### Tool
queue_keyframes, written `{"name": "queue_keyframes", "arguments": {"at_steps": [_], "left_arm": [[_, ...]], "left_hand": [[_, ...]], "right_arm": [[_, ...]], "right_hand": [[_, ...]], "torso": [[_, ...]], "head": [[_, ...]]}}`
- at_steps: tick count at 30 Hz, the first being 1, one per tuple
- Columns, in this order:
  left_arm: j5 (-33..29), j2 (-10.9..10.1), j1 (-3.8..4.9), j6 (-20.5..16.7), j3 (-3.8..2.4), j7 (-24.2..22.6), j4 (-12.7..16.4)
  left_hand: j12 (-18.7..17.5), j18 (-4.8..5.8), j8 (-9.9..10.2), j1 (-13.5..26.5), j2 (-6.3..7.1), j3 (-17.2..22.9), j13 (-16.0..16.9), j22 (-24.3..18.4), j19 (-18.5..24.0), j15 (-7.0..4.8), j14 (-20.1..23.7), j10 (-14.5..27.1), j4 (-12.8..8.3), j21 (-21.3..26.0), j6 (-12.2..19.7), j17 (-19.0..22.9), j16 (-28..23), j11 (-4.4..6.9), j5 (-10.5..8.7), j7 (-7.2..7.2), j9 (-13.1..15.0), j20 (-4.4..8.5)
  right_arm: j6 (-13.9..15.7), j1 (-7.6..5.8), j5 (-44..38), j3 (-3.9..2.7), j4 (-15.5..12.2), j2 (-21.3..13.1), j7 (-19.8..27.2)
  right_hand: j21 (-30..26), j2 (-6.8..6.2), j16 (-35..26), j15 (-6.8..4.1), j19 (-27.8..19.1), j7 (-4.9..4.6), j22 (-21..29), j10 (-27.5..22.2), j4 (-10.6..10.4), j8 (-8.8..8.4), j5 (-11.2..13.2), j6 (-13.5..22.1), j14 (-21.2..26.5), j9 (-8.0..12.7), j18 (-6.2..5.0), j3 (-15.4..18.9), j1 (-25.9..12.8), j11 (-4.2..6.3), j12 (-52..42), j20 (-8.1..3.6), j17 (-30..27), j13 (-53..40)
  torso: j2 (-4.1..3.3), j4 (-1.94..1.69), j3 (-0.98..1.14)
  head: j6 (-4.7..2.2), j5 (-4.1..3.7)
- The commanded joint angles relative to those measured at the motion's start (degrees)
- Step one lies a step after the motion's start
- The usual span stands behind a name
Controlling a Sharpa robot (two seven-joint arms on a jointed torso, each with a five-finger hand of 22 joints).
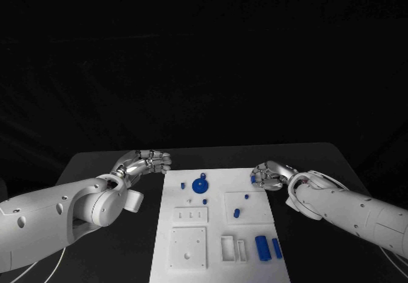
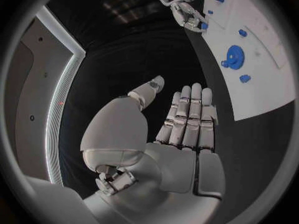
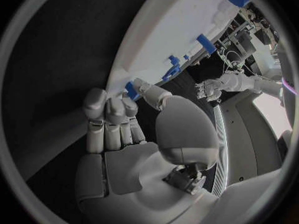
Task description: Assemble the parts on the task board
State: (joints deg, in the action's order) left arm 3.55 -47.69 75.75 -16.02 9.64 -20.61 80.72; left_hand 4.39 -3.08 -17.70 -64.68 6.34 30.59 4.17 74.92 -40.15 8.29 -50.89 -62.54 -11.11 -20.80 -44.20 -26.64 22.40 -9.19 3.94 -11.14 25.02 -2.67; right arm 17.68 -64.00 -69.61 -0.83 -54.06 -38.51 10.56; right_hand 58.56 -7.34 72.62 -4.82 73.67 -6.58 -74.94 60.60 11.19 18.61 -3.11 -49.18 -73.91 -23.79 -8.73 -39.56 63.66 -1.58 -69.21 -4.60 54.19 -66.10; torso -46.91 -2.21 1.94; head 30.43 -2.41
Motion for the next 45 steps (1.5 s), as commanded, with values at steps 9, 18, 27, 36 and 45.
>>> {"name": "queue_keyframes", "arguments": {"at_steps": [9,18,27,36,45], "left_arm": [[0.2,0.0,0.02,0.8,-0.04,-0.4,0.1],[0.2,0.0,0.02,1.0,-0.04,-0.5,0.1],[0.3,-0.1,0.02,1.1,-0.04,-0.4,0.2],[1.4,0.0,0.02,1.9,-0.04,0.4,0.3],[4.1,-0.1,0.06,4.2,-0.06,5.0,0.6]], "left_hand": [[-0.1,-0.76,0.2,0.5,0.11,0.0,-0.1,1.1,-0.1,0.02,-0.3,-0.2,-0.5,-0.1,-0.1,-0.1,0.2,-0.13,-0.32,-0.13,-0.1,0.11],[-0.1,-0.76,0.2,0.5,0.01,0.1,-0.1,1.1,-0.1,0.01,-0.3,-0.3,-0.5,-0.1,-0.2,-0.1,0.2,-0.05,-0.35,-0.1,-0.1,0.11],[-0.1,-0.74,0.1,0.5,-0.09,0.1,-0.1,1.1,-0.1,0.0,-0.3,-0.4,-0.6,-0.2,-0.3,-0.1,0.2,0.2,-0.37,0.05,-0.1,0.11],[0.6,-0.68,-0.5,1.0,-0.48,0.1,0.2,1.1,-0.1,-0.25,-1.0,-2.3,-0.6,-0.4,-1.4,-0.4,0.7,0.7,-0.38,0.43,0.1,0.25],[3.6,-0.73,-2.0,2.5,-1.1,-0.8,1.7,1.5,-4.1,-3.19,-6.4,-9.6,-0.3,-3.9,-5.1,-2.9,5.9,3.9,-0.41,2.0,0.4,2.63]], "right_arm": [[-0.7,0.07,-0.2,0.04,-0.1,0.1,0.4],[0.1,0.07,-0.1,0.04,0.0,0.1,-0.1],[1.4,0.09,0.6,0.04,-0.5,0.2,-0.3],[4.0,0.09,2.6,0.03,-2.6,-0.2,-3.5],[3.5,-0.3,0.5,-0.02,-8.3,-2.0,-8.3]], "right_hand": [[0.5,0.75,-0.3,-1.63,-0.1,0.48,-1.0,-0.2,0.5,2.31,0.3,-7.4,0.0,-1.4,-6.27,-2.9,0.3,1.83,-0.2,-0.39,0.2,0.2],[0.6,0.81,-0.4,-1.97,-0.1,0.84,-1.0,0.0,0.8,2.82,0.3,-8.3,0.0,-1.9,-6.27,-3.2,0.0,2.18,-0.3,-0.43,0.2,0.0],[0.7,0.77,-0.4,-2.12,-0.1,1.01,-1.0,0.3,1.0,3.04,0.2,-8.7,0.0,-2.1,-6.27,-3.5,-0.1,2.35,-0.5,-0.46,0.3,-0.2],[0.8,0.71,-0.3,-2.37,0.2,1.28,-0.9,2.1,1.3,3.37,0.1,-9.4,-0.3,-2.5,-6.27,-3.7,-0.6,2.61,-1.8,-0.46,0.3,-1.6],[1.1,0.6,0.0,-2.72,0.8,1.68,-0.9,6.1,2.0,3.84,-0.5,-10.3,-0.7,-3.4,-6.27,-4.0,-1.3,3.0,-4.7,-0.59,0.6,-4.7]], "torso": [[0.01,0.01,0.0],[0.01,0.02,-0.04],[0.0,0.02,-0.02],[0.02,0.04,-0.01],[0.08,0.2,-0.06]], "head": [[0.02,0.19],[0.03,0.14],[-0.01,0.11],[-0.07,0.1],[-0.28,0.16]]}}
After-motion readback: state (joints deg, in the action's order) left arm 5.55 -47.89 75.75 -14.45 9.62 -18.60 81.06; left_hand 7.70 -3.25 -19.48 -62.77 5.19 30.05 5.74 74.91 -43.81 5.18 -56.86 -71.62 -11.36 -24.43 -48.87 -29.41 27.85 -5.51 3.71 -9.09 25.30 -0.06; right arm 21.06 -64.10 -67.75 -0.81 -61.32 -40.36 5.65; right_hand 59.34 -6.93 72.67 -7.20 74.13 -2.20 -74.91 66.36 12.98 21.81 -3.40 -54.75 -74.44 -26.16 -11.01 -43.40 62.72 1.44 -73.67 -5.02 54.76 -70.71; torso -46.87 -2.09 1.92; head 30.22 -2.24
